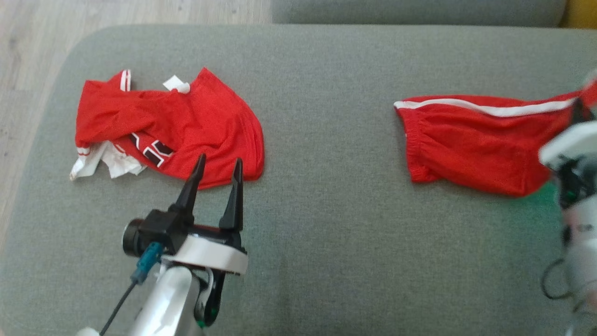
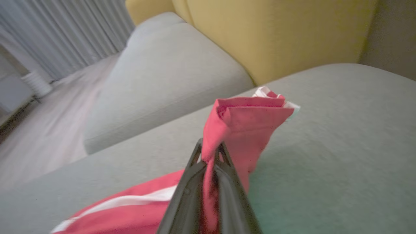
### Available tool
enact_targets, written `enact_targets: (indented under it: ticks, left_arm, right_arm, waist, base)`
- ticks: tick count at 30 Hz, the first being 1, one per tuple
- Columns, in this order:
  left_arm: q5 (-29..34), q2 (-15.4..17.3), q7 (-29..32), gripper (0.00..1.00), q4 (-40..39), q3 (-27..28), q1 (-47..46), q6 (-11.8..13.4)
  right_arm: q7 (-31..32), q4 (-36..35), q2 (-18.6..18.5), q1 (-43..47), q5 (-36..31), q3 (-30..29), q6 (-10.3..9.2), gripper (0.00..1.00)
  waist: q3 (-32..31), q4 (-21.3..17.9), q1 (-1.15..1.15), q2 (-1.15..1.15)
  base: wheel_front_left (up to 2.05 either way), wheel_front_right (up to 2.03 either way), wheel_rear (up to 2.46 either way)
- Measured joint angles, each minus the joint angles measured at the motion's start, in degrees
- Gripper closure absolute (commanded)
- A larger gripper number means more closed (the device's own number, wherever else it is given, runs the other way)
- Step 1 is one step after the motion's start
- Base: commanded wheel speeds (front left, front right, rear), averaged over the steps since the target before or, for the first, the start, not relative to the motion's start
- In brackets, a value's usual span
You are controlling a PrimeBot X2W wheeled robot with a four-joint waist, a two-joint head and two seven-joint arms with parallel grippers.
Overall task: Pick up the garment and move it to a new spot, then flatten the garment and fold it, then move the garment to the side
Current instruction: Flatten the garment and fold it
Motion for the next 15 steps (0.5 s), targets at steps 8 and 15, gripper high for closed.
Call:
enact_targets:
  ticks: [8,15]
  left_arm:
    - [-0.1,0.1,0.0,0.0,0.7,-0.3,2.2,0.0]
    - [-0.1,0.4,0.2,0.0,0.8,-1.5,2.2,0.0]
  right_arm:
    - [2.4,-15.8,2.9,3.8,15.7,17.8,0.0,1.0]
    - [4.7,-24.0,2.6,9.4,24.1,28.8,0.0,1.0]
  waist:
    - [-3.2,0.4,-0.01,0.0]
    - [-4.1,2.2,0.0,0.0]
  base:
    - [0.0,0.0,0.0]
    - [0.0,0.0,0.0]
